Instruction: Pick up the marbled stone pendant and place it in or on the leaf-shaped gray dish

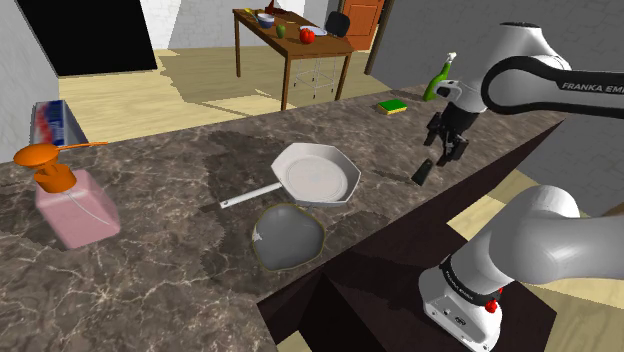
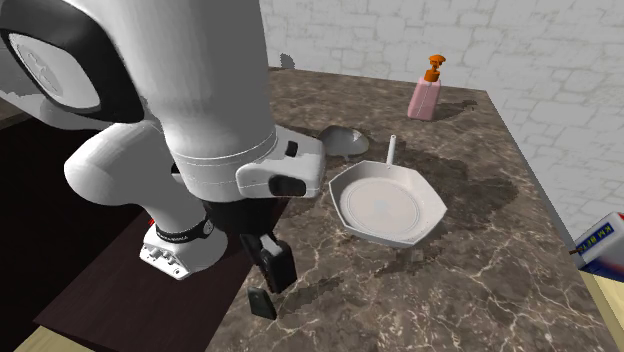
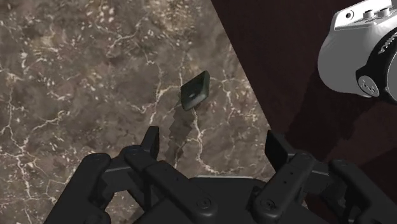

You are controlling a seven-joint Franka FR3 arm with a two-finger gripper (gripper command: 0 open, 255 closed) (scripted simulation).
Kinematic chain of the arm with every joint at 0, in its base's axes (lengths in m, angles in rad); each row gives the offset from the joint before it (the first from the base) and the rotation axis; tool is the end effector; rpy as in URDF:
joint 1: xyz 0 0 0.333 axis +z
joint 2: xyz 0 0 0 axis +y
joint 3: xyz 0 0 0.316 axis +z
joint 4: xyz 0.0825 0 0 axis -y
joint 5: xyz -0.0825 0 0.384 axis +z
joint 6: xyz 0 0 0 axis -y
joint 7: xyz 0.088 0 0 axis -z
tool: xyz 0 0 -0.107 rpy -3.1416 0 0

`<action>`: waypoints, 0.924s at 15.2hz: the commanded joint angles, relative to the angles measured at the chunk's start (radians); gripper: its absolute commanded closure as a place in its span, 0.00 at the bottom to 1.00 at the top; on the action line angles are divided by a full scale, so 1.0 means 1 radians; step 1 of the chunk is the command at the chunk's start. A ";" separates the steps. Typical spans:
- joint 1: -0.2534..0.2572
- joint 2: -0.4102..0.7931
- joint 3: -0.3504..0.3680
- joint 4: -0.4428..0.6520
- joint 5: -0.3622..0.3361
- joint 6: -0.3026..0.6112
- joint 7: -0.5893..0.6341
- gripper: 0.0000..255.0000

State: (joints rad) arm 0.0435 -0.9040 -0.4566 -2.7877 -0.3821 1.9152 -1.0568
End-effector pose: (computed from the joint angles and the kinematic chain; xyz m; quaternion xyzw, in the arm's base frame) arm 0.2679 -0.1323 0.4232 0.8917 0.4525 -0.0006 0.0027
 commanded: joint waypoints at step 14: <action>-0.005 0.107 -0.140 -0.082 -0.127 0.197 -0.136 0.00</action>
State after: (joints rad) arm 0.0387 -0.7976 -0.5965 -2.8691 -0.5086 2.1113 -1.1931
